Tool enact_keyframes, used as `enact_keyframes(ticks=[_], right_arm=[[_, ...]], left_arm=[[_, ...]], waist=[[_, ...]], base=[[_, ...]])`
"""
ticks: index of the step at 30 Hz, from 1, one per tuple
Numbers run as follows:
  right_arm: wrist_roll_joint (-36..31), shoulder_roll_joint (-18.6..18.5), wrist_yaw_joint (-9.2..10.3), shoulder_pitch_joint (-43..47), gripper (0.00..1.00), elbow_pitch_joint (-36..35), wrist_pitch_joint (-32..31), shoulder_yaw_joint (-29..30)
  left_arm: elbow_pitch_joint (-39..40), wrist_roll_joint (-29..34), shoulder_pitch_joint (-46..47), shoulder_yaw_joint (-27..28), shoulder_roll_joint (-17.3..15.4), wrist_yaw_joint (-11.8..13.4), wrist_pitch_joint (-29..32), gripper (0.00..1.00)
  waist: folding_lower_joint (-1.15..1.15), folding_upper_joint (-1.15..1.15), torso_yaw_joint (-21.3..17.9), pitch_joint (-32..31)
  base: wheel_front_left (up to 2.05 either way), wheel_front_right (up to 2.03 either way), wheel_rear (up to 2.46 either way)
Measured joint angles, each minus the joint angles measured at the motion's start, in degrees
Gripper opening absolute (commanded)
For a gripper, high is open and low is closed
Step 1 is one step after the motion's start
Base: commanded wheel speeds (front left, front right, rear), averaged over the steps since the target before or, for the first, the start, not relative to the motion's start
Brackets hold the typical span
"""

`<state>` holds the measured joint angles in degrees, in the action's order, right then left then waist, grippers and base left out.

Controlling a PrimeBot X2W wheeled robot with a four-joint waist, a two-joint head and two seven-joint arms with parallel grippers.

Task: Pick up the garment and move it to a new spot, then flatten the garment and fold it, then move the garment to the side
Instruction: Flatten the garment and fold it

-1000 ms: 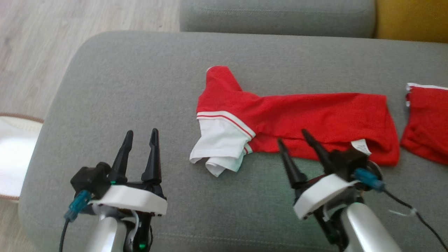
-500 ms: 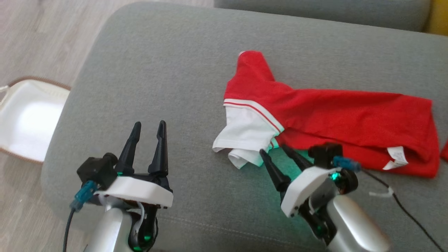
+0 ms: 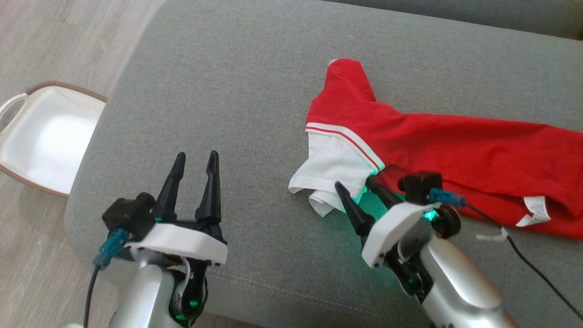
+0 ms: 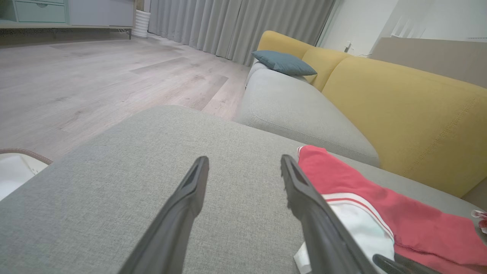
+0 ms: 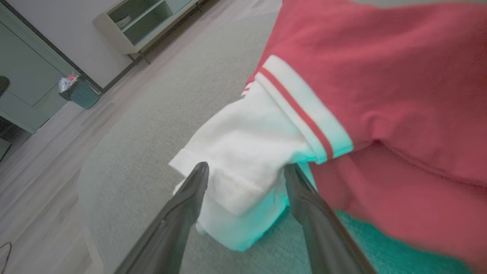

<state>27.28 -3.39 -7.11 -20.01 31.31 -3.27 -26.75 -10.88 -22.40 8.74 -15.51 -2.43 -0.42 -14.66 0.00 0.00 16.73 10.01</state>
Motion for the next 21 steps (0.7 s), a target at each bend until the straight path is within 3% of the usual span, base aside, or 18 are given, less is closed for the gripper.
enact_keyframes(ticks=[4, 5, 6, 14, 21], right_arm=[[0.0, 0.0, 0.0, -1.9, 1.0, 0.8, 1.4, -0.8], [0.0, 0.0, 0.0, -1.9, 0.53, 1.0, 1.7, -0.9], [-0.1, 0.0, 0.0, -1.9, 0.0, 1.2, 2.0, -1.0], [-0.2, -0.1, 0.0, -2.6, 0.0, 0.1, 3.4, -2.4], [-2.3, -1.2, 0.0, -12.2, 0.0, -2.2, -0.9, 1.8]], left_arm=[[-0.2, -0.5, 0.0, 0.0, 0.0, 0.0, 0.0, 1.0], [-0.3, -0.5, 0.0, 0.0, 0.0, 0.0, 0.0, 1.0], [-0.4, -0.5, 0.0, 0.0, 0.0, 0.0, 0.0, 1.0], [-0.5, -0.5, 0.0, 0.0, 0.0, 0.0, 0.0, 1.0], [-0.2, -0.9, 0.0, -0.6, 0.0, 0.0, 0.0, 1.0]], waist=[[0.0, 0.0, 0.2, 0.1], [0.0, 0.0, 0.2, 0.0], [0.0, 0.0, 0.2, -0.1], [0.0, 0.0, -0.1, -1.1], [0.0, 0.0, 0.4, -0.8]], base=[[0.0, 0.0, 0.0], [0.0, 0.0, 0.0], [0.0, 0.0, 0.0], [0.0, 0.0, 0.0], [0.0, 0.0, 0.0]])
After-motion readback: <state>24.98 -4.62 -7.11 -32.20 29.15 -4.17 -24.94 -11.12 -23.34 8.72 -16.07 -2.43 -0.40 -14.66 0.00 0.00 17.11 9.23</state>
